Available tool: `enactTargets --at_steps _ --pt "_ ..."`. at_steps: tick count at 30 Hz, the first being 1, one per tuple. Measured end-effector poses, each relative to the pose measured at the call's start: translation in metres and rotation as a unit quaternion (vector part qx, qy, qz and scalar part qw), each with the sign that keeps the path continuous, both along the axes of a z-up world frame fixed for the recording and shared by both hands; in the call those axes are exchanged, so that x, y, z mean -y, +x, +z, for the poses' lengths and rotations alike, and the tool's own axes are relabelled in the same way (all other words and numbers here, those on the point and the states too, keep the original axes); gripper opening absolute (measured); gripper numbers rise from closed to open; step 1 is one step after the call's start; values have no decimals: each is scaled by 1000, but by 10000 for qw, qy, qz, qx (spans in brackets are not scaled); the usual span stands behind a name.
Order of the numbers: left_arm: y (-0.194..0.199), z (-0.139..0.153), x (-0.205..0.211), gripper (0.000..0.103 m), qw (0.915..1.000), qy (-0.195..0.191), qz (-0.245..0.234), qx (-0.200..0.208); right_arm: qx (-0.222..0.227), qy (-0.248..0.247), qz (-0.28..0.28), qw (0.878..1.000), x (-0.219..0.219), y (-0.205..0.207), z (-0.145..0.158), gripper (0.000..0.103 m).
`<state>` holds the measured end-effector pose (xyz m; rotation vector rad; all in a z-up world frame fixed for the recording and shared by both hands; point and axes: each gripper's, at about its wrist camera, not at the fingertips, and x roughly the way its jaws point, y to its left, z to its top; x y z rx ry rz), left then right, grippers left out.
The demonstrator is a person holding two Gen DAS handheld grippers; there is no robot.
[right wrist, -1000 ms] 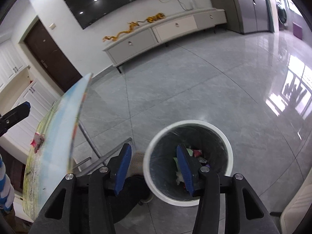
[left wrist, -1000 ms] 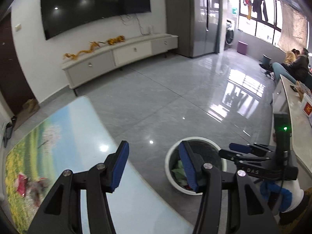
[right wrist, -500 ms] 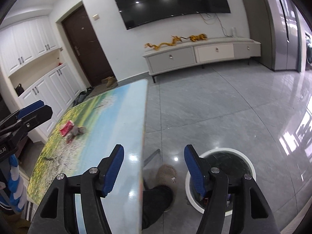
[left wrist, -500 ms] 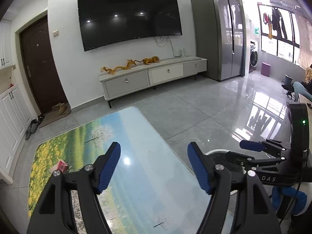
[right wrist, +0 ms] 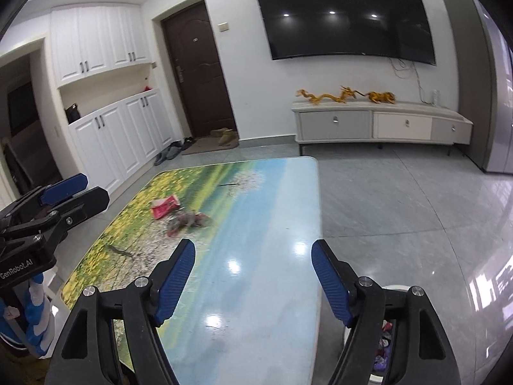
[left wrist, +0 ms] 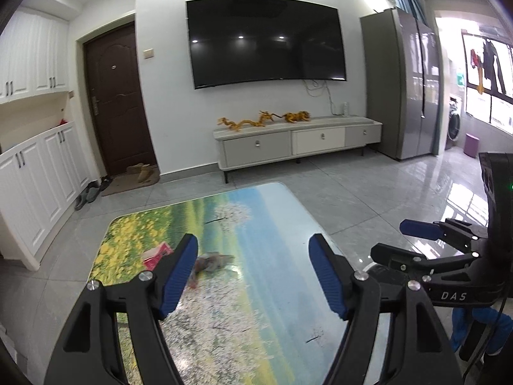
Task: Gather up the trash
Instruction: 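Move both open grippers back over the table toward the remaining wrappers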
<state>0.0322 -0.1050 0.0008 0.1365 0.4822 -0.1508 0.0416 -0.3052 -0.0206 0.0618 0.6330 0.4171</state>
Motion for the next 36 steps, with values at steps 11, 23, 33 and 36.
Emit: enactTargets --at_steps 11,23,33,36 --pt "-27 -1 -37 71 9986 -2 517 140 240 -62 459 9986 -44 -13 11 75" --pt "-43 -1 -57 71 9968 -72 771 192 368 -139 649 9971 -65 -24 20 77" --pt "-46 -4 -67 71 9966 -178 778 207 399 -190 690 9966 -70 -24 23 78" --pt "-47 -6 -77 71 9974 -298 575 317 397 -214 688 9966 -70 -23 24 78"
